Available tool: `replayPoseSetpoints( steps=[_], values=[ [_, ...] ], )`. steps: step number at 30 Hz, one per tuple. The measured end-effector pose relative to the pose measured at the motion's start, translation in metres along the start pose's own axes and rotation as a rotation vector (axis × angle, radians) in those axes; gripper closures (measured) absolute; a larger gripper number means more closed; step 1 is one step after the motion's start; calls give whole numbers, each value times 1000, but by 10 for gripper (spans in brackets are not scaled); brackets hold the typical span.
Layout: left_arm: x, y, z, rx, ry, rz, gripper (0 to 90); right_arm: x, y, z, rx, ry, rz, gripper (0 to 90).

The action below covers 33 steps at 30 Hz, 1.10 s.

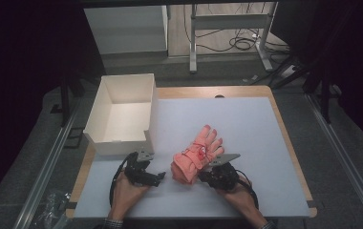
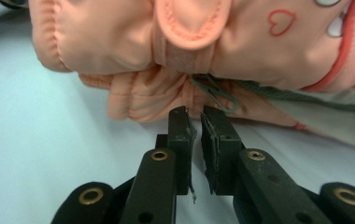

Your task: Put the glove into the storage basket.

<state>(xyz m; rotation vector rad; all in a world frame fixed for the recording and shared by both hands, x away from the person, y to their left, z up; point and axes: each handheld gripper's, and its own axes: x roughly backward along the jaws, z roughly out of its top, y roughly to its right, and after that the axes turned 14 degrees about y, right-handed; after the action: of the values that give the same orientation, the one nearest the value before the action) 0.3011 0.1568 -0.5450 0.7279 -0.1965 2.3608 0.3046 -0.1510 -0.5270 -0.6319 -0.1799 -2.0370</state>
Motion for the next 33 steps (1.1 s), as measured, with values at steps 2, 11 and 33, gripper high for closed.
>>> replayPoseSetpoints(
  steps=[2,11,33],
  values=[
    [1,0,0,-1,2,-6,34,-4,0,2,-3,3,-1,810],
    [1,4,1,15,0,-60,35,-8,-2,3,14,5,-9,791],
    [13,41,64,-56,-11,-222,1,58,53,-12,20,25,-237,453]
  ],
)
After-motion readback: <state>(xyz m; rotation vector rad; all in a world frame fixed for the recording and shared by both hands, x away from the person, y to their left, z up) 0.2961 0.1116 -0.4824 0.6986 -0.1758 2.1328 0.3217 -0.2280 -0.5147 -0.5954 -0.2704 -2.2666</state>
